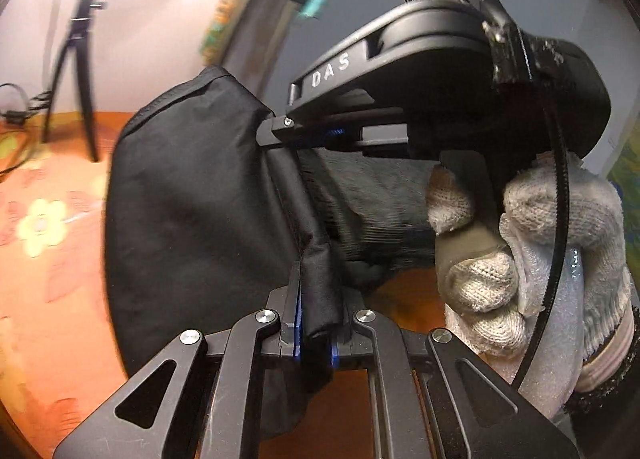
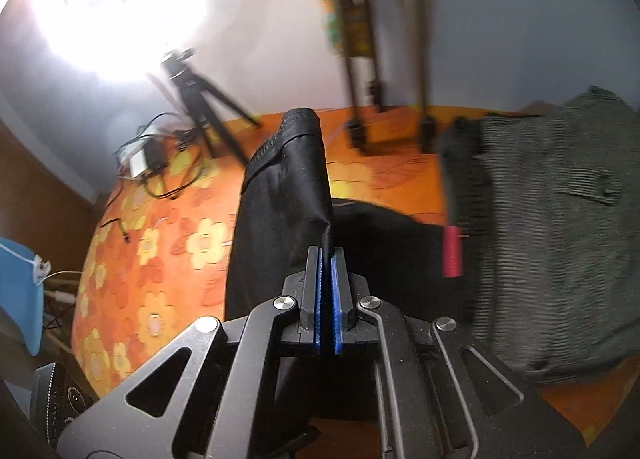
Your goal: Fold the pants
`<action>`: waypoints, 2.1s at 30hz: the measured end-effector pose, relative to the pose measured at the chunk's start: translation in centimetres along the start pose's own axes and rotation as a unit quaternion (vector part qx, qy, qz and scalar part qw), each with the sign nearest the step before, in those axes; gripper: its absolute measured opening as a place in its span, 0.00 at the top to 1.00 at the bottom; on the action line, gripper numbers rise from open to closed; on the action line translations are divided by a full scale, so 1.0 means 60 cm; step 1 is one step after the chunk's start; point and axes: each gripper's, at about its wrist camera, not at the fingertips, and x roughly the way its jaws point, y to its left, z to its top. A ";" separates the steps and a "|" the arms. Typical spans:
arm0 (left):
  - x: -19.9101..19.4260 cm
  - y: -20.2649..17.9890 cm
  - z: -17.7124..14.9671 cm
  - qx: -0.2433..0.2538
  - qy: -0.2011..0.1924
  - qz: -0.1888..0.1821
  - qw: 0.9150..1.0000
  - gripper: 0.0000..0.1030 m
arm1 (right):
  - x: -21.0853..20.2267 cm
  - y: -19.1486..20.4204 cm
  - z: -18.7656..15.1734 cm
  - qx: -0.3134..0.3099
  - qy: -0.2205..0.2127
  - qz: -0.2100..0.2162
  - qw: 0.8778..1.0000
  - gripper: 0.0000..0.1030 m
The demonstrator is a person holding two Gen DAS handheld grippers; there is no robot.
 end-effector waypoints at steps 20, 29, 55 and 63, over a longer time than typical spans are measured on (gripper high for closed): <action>0.112 -0.068 -0.010 0.055 0.095 0.017 0.994 0.83 | 0.072 -0.143 -0.052 0.021 0.032 -0.036 0.999 0.96; 0.003 -0.060 -0.027 0.092 0.085 0.040 0.991 0.73 | -0.026 -0.136 -0.087 0.018 -0.014 0.001 1.000 0.63; 0.081 0.141 0.001 -0.048 0.100 0.144 0.983 0.45 | 0.034 -0.158 -0.180 0.002 0.047 0.003 0.999 0.45; 0.081 0.138 -0.003 -0.056 0.082 0.139 0.985 0.65 | 0.042 -0.158 -0.181 0.018 0.054 0.016 0.998 0.39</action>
